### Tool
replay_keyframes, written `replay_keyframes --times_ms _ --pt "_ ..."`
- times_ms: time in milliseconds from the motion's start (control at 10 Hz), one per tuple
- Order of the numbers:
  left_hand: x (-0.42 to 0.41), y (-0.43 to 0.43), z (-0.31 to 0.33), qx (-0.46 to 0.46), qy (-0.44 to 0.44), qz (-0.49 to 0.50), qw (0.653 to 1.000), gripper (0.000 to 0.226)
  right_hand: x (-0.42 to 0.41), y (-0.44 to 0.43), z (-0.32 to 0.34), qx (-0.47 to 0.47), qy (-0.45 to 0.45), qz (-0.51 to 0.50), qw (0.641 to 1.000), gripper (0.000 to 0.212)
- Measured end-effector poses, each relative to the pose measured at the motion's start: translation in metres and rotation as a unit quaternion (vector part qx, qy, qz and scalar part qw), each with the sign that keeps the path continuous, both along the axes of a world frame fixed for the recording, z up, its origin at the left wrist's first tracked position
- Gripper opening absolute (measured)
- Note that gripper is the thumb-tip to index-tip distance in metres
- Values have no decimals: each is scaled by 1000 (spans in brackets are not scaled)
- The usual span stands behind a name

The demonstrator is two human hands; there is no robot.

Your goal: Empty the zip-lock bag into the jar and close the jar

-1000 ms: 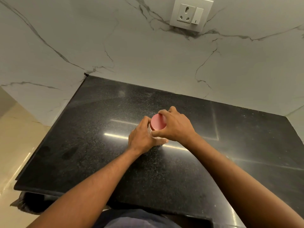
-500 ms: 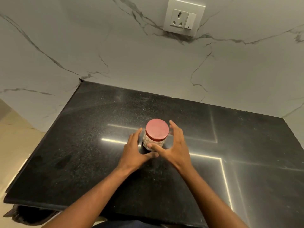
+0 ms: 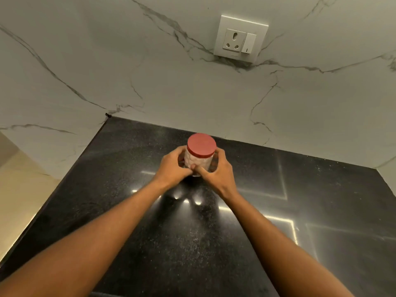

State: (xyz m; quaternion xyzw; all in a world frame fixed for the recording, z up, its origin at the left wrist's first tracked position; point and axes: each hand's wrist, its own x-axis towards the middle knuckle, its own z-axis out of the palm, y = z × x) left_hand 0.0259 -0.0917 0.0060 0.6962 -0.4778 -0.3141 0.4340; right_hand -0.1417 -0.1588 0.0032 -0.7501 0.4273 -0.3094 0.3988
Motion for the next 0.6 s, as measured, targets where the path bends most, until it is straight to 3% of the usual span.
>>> replay_keyframes --times_ms 400,500,600 --pt "20 -33 -15 69 -15 -22 997 80 14 -33 -22 26 46 24 998 94" --pt "16 -22 -11 67 -12 -1 998 95 9 -27 -23 8 73 14 997 100" --pt "11 -1 -2 60 -66 45 995 96 2 -14 -18 -48 141 -27 988 97"
